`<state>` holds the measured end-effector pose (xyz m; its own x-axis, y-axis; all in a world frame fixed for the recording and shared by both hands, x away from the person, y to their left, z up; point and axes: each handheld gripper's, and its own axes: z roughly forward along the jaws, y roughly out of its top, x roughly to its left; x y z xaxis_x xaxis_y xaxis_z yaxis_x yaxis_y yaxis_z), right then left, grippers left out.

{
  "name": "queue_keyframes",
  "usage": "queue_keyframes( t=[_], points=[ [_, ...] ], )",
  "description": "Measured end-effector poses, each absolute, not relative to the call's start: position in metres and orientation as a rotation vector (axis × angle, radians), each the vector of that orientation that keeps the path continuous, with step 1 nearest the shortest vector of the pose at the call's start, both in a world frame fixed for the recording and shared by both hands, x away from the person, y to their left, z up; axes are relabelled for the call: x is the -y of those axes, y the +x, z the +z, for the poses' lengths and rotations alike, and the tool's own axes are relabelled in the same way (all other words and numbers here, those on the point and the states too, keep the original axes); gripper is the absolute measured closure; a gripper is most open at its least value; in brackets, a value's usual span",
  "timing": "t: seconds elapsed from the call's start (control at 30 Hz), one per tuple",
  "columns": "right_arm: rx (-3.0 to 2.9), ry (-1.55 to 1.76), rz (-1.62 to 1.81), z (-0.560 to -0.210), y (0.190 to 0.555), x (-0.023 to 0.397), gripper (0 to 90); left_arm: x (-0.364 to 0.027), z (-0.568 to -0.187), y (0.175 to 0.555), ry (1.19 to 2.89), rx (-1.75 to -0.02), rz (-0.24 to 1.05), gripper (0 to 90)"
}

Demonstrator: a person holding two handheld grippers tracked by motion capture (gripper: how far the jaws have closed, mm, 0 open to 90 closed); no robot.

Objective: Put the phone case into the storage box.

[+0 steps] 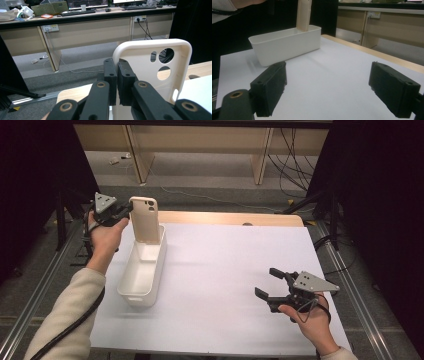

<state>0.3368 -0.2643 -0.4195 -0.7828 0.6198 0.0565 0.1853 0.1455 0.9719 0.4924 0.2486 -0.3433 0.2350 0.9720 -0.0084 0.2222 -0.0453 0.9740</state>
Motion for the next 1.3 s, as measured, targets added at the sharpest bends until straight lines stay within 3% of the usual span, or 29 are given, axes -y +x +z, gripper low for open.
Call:
queue_keyframes(
  t=[1.3],
  points=[
    [-2.072, 0.786, 1.667, -0.419, 0.337, 0.265, 16.1, -0.247, -0.351, 0.506, 1.477, -1.180, 0.951, 86.4]
  ],
)
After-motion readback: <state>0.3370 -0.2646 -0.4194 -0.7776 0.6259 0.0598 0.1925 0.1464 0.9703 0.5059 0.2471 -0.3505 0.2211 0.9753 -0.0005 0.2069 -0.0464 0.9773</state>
